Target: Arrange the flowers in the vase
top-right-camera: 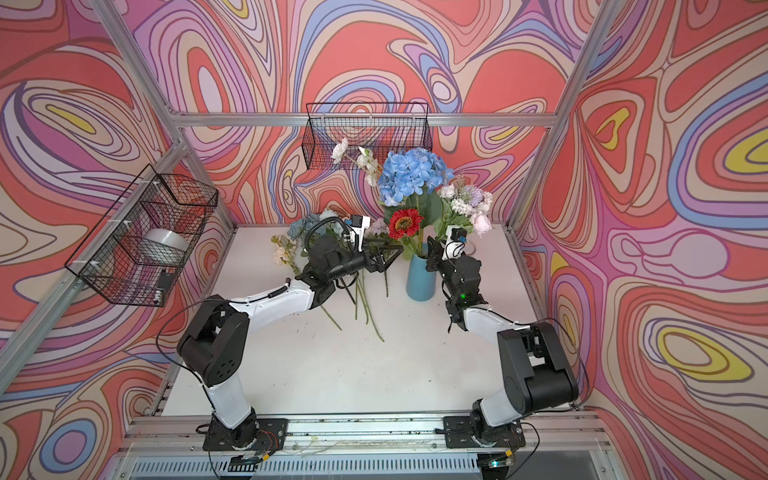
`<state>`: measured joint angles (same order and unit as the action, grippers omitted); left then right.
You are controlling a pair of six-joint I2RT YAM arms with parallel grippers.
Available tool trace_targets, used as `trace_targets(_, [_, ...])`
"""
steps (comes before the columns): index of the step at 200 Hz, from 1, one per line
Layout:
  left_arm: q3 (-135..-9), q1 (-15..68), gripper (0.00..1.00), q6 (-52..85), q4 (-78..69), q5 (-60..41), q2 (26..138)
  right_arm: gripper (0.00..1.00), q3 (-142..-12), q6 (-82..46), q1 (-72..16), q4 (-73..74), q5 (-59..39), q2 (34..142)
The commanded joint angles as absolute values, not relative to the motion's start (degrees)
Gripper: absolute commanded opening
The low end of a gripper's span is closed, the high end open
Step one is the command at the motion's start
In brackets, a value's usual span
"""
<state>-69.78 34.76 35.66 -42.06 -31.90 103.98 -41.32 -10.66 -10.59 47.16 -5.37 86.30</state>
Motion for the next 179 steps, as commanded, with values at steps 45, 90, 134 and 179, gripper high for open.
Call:
trace_targets(45, [-72.6, 35.2, 1.0, 36.5, -45.7, -33.1, 106.6, 0.48, -44.4, -5.7, -10.5, 36.0, -4.7, 81.6])
trace_targets(90, [-72.6, 35.3, 1.0, 36.4, -45.8, -33.3, 106.9, 0.73, -48.0, -5.3, -10.5, 30.6, -3.4, 79.1])
trace_targets(134, [-71.9, 35.3, 1.0, 36.0, -45.8, -34.1, 107.2, 0.76, -51.2, -5.8, -10.5, 26.6, -0.8, 77.8])
trace_targets(179, [-70.5, 35.3, 1.0, 35.1, -45.6, -34.7, 106.4, 0.61, -51.0, -6.5, -10.4, 28.5, 0.1, 78.5])
